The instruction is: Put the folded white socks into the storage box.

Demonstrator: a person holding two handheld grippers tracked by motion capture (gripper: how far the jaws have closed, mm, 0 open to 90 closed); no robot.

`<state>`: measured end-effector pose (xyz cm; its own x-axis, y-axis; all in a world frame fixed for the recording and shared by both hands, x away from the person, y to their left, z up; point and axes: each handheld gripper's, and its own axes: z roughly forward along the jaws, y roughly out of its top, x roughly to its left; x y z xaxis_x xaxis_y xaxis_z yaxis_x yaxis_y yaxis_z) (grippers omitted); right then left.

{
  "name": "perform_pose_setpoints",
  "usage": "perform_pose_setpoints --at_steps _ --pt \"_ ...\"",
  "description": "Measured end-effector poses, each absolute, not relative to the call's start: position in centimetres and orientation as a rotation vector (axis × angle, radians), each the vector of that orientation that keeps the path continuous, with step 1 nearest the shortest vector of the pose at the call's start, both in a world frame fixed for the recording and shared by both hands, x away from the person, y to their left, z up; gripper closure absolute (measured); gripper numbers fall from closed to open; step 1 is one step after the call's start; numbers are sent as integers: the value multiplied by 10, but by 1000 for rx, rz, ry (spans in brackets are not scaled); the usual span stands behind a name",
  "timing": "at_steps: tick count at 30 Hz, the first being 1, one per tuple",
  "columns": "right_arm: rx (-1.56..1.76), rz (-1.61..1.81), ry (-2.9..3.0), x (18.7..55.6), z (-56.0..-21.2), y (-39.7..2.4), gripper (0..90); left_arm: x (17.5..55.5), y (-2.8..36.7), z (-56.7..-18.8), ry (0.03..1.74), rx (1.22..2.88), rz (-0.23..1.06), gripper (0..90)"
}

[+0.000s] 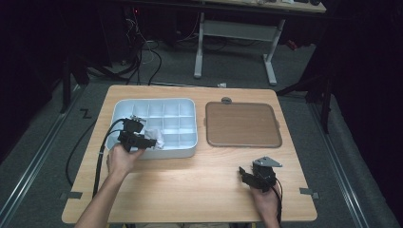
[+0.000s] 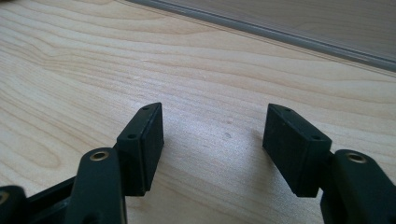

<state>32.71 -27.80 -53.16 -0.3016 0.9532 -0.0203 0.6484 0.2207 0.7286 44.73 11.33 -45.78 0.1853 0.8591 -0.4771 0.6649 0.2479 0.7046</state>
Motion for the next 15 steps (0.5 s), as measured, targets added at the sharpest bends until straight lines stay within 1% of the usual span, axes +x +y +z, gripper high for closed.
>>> perform_pose_setpoints --at_steps 10,15 --pt "1473 861 2031 327 -532 -278 386 445 113 -431 1475 1367 286 419" --pt "1473 861 2031 327 -532 -278 386 452 102 -428 1476 1389 301 412"
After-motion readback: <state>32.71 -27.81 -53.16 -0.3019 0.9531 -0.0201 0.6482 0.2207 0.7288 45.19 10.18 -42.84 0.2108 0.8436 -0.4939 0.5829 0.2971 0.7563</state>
